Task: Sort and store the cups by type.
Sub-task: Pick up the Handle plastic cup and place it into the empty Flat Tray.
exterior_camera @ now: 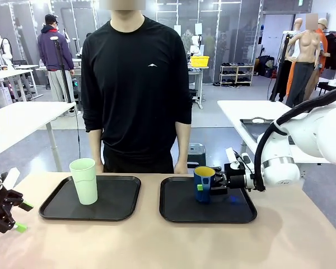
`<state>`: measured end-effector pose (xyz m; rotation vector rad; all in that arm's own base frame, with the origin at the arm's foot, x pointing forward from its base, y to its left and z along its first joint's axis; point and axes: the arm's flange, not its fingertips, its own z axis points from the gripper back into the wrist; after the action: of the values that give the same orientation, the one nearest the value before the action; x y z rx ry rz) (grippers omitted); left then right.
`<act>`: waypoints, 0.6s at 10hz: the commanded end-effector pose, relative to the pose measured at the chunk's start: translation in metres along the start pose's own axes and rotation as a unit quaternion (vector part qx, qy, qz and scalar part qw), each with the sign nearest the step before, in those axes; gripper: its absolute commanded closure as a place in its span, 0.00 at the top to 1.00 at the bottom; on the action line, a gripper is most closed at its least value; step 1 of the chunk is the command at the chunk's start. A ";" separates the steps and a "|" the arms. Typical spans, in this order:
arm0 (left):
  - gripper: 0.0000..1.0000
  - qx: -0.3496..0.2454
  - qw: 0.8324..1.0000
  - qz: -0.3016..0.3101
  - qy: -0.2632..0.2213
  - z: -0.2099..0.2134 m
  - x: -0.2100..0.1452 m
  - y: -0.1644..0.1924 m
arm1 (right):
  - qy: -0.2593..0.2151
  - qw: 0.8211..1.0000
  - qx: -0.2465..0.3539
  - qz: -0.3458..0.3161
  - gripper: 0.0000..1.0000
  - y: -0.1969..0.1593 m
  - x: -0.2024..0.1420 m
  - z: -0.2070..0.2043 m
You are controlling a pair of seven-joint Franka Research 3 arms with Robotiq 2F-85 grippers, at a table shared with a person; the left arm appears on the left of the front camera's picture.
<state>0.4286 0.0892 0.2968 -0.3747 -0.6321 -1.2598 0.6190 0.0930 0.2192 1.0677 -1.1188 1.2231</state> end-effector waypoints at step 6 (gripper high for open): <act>1.00 0.003 1.000 -0.009 -0.003 0.000 -0.001 0.000 | 0.002 1.000 -0.006 -0.012 1.00 -0.008 -0.006 -0.002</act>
<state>0.4286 0.0892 0.2968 -0.3747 -0.6321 -1.2598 0.6207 0.0918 0.2140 1.0679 -1.1138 1.2170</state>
